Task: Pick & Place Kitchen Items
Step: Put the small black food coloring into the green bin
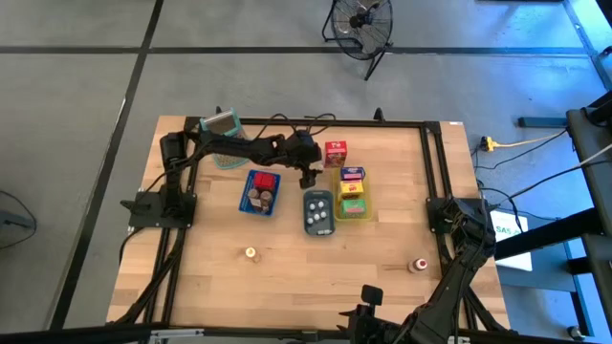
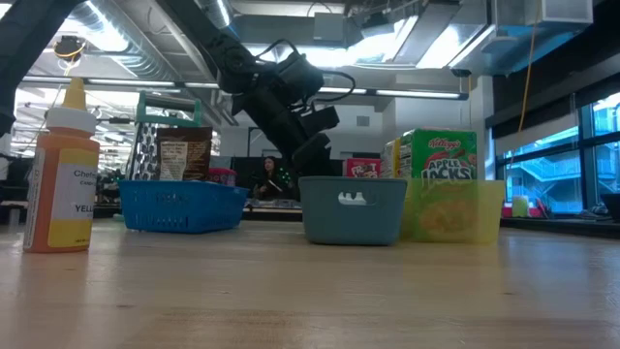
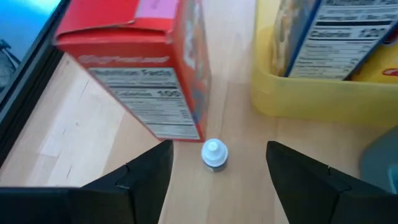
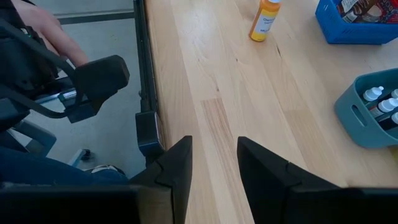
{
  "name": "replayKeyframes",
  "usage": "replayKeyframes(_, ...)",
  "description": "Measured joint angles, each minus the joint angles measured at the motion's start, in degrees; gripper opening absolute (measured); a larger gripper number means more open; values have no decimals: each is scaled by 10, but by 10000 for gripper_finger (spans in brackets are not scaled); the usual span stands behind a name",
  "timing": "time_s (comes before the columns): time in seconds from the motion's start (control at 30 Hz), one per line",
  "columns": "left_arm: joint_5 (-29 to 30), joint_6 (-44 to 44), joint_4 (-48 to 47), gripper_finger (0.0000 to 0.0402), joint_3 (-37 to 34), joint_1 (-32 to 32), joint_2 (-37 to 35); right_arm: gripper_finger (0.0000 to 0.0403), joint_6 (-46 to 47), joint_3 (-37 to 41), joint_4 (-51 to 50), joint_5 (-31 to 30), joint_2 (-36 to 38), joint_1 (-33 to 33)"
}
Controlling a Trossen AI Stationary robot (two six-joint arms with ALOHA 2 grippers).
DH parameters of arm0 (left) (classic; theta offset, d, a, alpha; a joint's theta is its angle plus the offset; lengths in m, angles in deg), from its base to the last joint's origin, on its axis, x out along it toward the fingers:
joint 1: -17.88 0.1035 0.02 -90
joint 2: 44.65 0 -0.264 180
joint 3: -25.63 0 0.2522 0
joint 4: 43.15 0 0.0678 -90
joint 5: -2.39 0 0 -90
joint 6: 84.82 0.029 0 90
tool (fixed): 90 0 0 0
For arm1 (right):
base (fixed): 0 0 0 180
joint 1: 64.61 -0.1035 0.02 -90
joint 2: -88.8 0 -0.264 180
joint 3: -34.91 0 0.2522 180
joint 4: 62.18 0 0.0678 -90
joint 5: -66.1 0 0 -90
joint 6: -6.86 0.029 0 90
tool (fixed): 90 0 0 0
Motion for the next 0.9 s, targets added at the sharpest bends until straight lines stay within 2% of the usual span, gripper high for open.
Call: replayKeyframes(0.9, 3, -24, 0, 253, 0, 0, 0, 131, -2, 0, -1, 0, 0, 0)
